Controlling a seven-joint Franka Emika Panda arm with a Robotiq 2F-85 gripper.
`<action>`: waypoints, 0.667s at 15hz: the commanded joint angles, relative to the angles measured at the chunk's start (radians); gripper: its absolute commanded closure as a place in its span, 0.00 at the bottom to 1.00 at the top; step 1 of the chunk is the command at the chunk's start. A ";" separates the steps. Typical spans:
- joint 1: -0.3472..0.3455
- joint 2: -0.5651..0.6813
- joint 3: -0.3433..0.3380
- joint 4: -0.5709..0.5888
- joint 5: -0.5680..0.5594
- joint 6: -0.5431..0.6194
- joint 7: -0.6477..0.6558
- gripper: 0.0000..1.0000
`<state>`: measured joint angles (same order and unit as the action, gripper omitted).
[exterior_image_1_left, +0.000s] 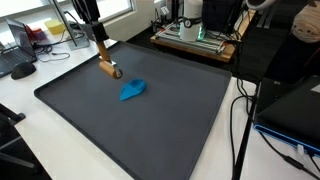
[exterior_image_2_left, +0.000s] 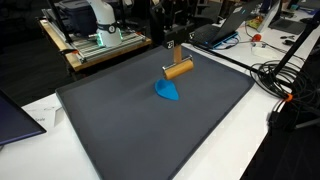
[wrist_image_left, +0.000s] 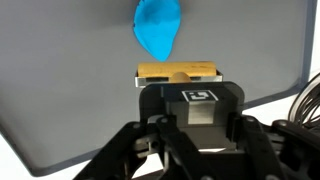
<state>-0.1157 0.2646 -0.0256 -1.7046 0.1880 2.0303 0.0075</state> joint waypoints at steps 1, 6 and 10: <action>-0.002 0.069 -0.040 0.117 0.008 -0.052 0.136 0.77; -0.033 0.077 -0.042 0.091 0.109 0.009 0.092 0.52; -0.053 0.068 -0.038 0.094 0.164 0.022 0.052 0.52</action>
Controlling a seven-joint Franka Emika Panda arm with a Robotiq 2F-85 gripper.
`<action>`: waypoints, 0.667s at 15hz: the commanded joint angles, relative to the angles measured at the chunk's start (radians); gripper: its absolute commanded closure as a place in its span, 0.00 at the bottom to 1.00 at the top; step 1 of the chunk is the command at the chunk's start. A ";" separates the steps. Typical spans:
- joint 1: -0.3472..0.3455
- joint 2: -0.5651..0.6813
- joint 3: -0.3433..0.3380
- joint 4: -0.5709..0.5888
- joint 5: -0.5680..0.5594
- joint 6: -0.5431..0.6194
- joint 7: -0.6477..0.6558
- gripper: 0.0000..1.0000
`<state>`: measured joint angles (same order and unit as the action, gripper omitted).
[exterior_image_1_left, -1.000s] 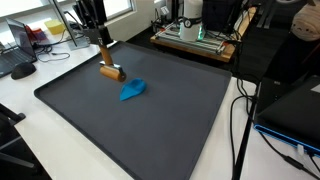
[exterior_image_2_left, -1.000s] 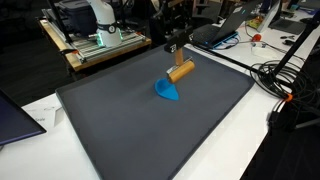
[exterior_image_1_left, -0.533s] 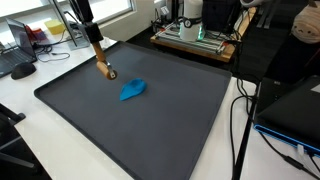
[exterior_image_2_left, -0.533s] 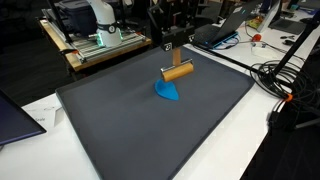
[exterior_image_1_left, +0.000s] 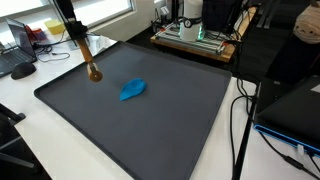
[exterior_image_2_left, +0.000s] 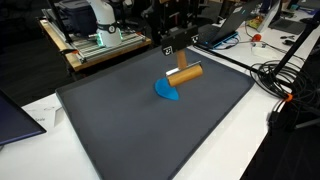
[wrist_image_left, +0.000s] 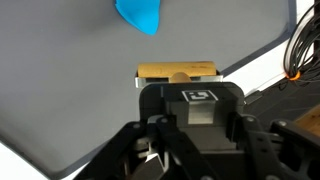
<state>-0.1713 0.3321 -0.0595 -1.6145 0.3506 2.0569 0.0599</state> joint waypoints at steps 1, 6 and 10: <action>0.003 0.001 -0.003 0.004 0.001 -0.004 -0.001 0.52; 0.029 0.038 -0.021 0.052 -0.063 -0.057 0.123 0.77; 0.072 0.100 -0.058 0.118 -0.179 -0.170 0.359 0.77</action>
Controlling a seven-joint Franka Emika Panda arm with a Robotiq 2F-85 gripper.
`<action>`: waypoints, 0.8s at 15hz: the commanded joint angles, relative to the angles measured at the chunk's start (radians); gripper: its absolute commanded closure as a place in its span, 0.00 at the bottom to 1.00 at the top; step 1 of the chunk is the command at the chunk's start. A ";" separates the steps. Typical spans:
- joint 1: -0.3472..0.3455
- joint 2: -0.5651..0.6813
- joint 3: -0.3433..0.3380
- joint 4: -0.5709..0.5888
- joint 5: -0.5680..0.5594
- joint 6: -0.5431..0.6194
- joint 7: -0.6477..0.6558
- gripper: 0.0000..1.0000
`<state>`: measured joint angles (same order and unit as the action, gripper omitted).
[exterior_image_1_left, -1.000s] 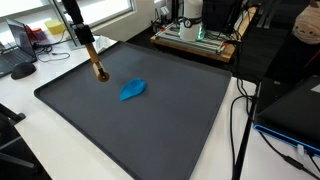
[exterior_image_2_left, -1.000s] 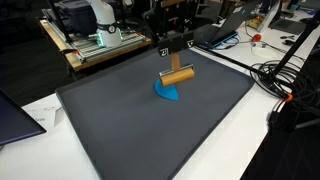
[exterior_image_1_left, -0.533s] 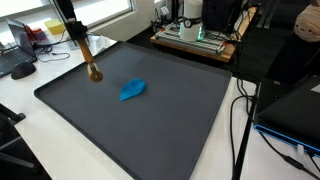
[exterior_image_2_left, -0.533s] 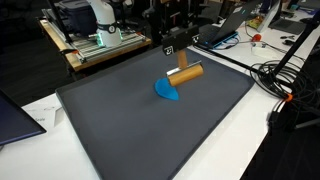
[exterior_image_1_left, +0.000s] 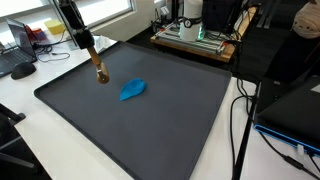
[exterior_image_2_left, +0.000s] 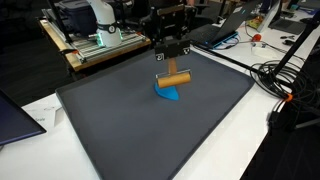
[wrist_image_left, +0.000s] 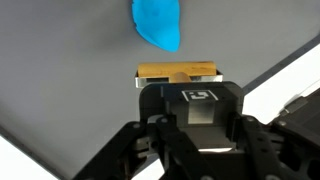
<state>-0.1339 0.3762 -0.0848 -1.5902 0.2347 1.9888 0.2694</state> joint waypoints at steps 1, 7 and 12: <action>0.043 0.071 -0.038 0.111 -0.072 -0.124 0.203 0.77; 0.045 0.190 -0.061 0.266 -0.051 -0.290 0.436 0.77; -0.009 0.293 -0.061 0.375 0.001 -0.351 0.511 0.77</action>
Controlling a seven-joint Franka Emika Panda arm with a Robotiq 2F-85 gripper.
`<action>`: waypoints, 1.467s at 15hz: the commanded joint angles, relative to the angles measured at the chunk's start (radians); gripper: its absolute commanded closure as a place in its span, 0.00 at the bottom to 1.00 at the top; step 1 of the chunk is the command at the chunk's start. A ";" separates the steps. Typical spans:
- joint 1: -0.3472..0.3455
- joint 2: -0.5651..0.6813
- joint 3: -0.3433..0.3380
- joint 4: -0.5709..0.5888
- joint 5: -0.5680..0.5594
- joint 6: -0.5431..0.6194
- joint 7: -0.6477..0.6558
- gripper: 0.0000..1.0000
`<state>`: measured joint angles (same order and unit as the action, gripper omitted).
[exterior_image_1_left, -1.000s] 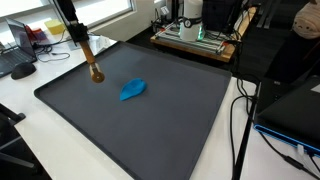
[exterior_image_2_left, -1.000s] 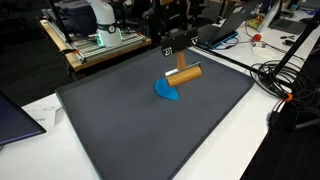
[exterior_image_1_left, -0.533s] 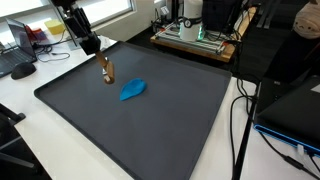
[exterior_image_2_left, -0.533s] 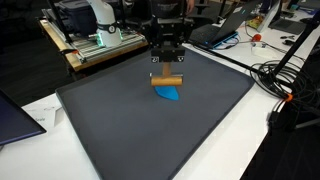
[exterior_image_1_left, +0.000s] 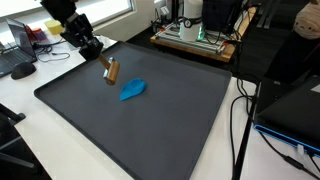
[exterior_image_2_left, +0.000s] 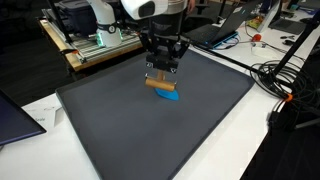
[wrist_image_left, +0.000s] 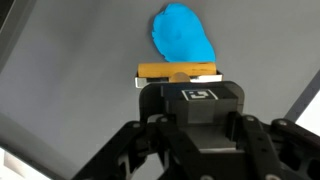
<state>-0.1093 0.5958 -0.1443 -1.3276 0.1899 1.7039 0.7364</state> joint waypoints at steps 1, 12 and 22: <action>-0.048 0.094 0.001 0.131 0.061 -0.068 0.054 0.77; -0.154 0.309 0.020 0.348 0.180 -0.165 0.146 0.77; -0.202 0.396 0.049 0.484 0.209 -0.244 0.150 0.77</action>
<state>-0.3027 0.9727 -0.1104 -0.9121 0.3823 1.5043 0.8714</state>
